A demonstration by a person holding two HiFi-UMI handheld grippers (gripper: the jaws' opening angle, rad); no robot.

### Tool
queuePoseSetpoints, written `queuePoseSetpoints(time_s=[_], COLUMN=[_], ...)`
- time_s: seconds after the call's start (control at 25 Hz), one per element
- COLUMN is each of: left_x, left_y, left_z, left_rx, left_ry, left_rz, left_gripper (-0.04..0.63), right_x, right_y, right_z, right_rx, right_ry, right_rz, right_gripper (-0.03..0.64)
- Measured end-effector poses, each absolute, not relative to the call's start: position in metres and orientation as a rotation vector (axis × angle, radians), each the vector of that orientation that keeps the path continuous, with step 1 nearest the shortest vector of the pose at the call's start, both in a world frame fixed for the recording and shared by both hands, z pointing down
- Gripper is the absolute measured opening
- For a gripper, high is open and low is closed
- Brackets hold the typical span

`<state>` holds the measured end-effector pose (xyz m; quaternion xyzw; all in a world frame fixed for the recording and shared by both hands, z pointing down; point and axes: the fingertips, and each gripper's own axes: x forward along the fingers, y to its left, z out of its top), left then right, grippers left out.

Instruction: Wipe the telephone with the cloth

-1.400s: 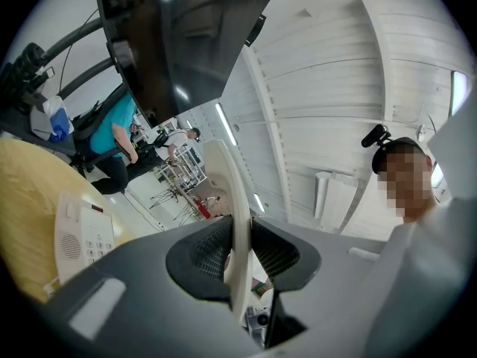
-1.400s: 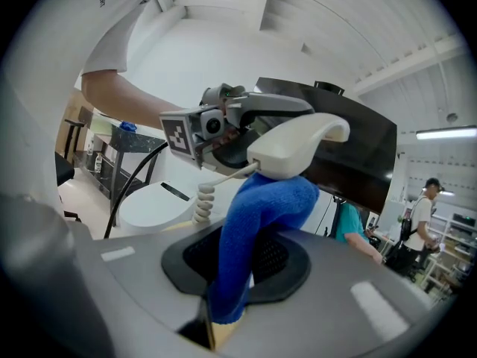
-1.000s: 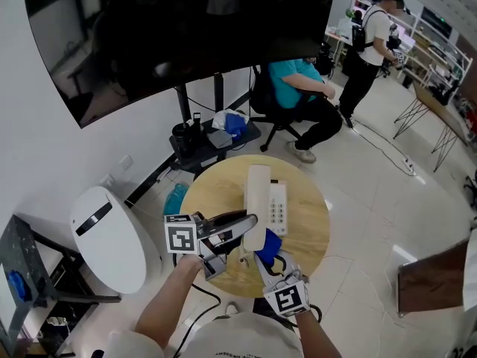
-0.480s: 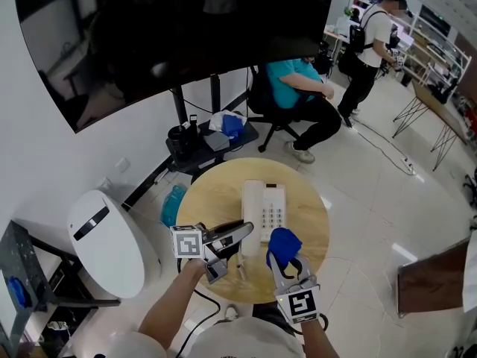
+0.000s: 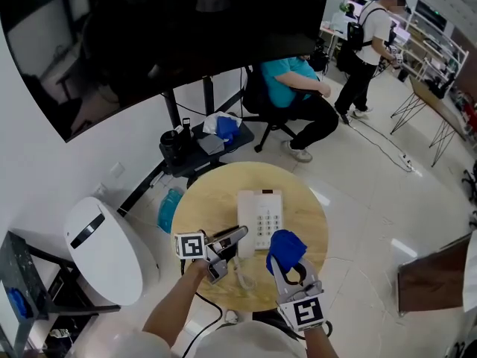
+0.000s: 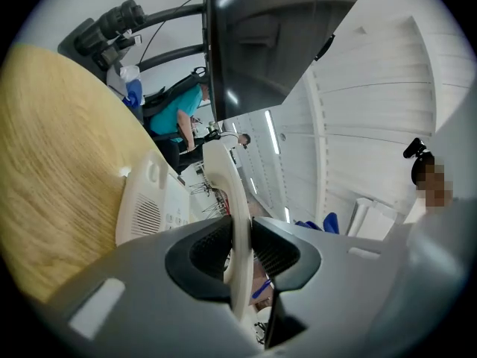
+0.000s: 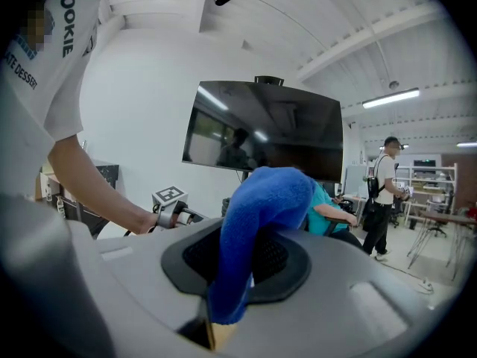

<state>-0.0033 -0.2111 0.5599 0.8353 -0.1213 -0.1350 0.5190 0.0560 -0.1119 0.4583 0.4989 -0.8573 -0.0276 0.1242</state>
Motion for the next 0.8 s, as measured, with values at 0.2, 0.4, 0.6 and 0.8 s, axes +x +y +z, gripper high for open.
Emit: queuePoseSetpoints(time_s=[0.2,0.4,0.6,0.8], left_x=[0.002,0.004,0.001,0.003], left_y=[-0.22,-0.226,-0.237,-0.243], left_z=[0.584,0.603,0.617,0.627], left_rx=[1.964,1.933,1.9,1.894], left_ry=[-0.286,-0.296,-0.309,-0.32], left_rz=[-0.295,-0.272,-0.281,-0.269], left_gripper=[0.08,0.08,0.08,0.08], right_x=[0.058,0.057,0.055,0.057], right_y=[-0.122,-0.128,-0.132,-0.134], right_z=[0.465,0.469,0.477,0.484], right_rx=[1.445,1.425,1.389,1.383], right_ry=[-2.495,-2.487,-2.485,-2.475], right_rz=[-0.056,-0.051,-0.034,-0.011], right_gripper=[0.061,0.061,0.061,0.061])
